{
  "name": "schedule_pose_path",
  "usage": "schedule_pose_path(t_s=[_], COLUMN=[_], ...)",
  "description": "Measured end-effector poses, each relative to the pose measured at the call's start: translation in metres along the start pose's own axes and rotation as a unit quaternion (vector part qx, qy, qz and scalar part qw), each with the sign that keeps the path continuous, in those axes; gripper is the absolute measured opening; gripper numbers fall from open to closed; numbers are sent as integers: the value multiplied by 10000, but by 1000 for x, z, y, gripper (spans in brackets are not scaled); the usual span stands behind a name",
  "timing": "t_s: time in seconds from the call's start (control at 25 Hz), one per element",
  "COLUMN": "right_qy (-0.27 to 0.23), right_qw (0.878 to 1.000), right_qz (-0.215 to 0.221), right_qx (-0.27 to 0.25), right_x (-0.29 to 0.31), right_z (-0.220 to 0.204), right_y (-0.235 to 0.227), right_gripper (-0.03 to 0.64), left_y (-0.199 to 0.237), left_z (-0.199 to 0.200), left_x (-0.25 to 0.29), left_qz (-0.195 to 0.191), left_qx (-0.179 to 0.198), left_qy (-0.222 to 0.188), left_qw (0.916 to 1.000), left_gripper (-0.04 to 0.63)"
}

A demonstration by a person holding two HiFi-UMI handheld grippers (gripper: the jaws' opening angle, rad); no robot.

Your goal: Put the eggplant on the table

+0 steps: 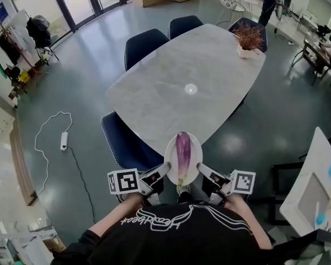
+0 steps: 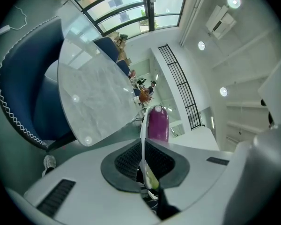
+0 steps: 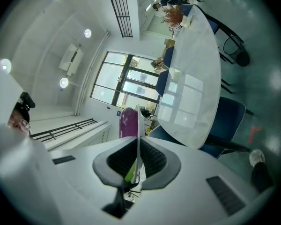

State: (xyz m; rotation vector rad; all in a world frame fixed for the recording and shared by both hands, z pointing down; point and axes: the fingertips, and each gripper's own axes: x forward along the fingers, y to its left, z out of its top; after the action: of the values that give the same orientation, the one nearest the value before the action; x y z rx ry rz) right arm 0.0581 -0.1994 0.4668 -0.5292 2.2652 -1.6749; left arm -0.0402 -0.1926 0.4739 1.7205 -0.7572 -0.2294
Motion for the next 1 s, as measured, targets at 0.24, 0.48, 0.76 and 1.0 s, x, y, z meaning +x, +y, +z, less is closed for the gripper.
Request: schedule_pose_path(t_s=[0.24,0.48,0.76,1.0], right_qy=[156,317,434,476], right_qw=[9999,9995,9990,9988], right_qz=[14,38,86,108], right_qx=[6,70,38,90], right_x=[11,29,46,58], right_z=[43,81,119,140], right_y=[-15,-29,-42,-59], right_gripper=[18,18,18,17], left_y=[1,7,9,20], left_z=[28,59,90,109], left_x=[33,60,87,106], left_qz=[63,144,207,296], left_qx=[-50,-73,-55,-52], left_qy=[-123,-273,-361,-357], left_qw=[9999,9995,9991,9989], left_gripper=[25,25,25,25])
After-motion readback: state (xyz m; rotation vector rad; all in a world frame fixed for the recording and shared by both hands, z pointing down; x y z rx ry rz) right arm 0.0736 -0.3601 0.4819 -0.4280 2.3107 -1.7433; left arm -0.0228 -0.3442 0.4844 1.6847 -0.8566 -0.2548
